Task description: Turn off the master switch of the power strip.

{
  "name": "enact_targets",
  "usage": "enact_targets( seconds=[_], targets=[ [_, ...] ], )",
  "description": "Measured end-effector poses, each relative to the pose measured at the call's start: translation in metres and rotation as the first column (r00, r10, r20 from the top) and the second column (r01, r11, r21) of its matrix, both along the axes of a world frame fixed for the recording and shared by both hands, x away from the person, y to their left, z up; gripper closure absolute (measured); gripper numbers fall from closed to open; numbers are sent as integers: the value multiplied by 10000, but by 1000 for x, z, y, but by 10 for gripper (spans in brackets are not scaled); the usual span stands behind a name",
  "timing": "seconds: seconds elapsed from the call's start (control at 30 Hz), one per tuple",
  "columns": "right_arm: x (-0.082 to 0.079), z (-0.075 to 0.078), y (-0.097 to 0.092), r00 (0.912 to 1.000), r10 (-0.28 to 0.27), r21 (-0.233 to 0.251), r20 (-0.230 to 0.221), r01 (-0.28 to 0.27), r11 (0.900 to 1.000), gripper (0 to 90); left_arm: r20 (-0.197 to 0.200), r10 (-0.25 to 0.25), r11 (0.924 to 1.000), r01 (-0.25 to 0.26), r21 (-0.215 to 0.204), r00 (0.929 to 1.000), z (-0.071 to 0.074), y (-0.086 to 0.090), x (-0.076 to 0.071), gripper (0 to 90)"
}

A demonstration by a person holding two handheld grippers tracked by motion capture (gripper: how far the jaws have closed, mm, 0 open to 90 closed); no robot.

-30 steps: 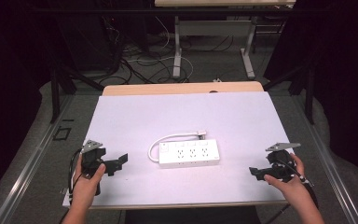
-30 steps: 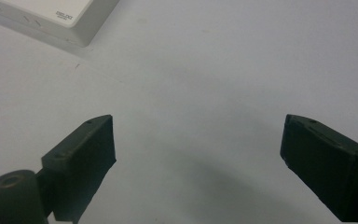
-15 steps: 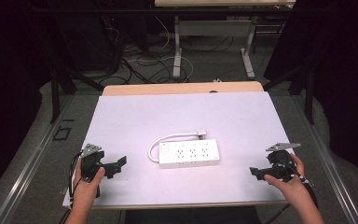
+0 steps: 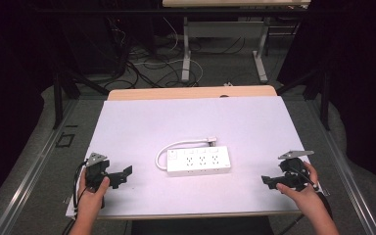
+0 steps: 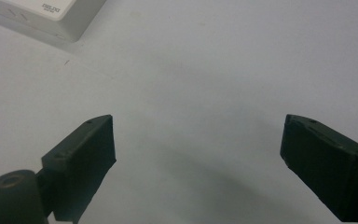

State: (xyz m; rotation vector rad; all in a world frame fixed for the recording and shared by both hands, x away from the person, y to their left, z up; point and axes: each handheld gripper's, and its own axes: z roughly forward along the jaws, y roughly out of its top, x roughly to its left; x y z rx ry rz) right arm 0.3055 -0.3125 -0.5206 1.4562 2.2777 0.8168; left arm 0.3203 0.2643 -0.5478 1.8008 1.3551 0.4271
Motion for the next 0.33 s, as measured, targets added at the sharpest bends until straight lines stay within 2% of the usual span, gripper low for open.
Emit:
enact_targets(
  seconds=[0.07, 0.1, 0.2, 0.33],
  targets=[
    [0, -1, 0, 10000, 17, -7, -5, -17, 10000, 96, -12, 17, 10000, -17, -30, 10000, 0, 0, 0, 9],
    [1, -1, 1, 10000, -31, 15, -53, 31, 10000, 96, -158, -111, 9999, 111, -7, 9998, 1, 2, 0, 9],
    [1, -2, 0, 10000, 63, 1, -25, -63, 10000, 96, 1, 9, 10000, -9, -47, 10000, -1, 1, 0, 10],
    [0, -1, 1, 10000, 24, 24, -43, -24, 10000, 96, -51, 24, 10000, -24, -54, 10000, -1, 0, 0, 9]
  ],
)
